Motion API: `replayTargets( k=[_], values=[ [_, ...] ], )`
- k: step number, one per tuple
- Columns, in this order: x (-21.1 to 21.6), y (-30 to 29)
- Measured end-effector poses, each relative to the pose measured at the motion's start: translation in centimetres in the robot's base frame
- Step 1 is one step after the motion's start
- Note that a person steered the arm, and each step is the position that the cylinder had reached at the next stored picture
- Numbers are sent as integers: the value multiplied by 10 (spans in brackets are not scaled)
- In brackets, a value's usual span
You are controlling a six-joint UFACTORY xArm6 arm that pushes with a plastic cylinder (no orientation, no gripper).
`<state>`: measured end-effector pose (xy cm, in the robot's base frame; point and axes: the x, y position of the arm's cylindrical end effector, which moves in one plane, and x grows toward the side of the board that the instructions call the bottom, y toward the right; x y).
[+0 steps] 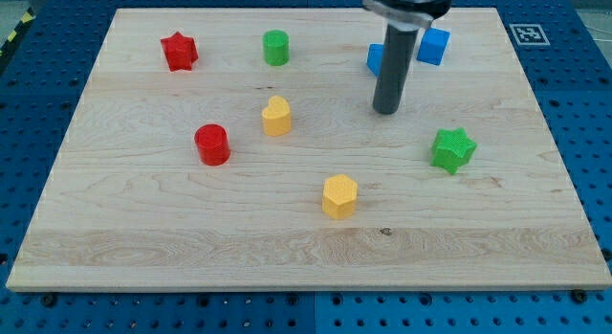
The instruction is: Move the green star towards top right
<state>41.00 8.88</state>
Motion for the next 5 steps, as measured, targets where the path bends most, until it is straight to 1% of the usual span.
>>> replayTargets(
  k=[1, 2, 3, 4, 5],
  values=[
    [44, -7],
    [86, 24],
    [98, 72],
    [77, 84],
    [73, 85]
  ],
)
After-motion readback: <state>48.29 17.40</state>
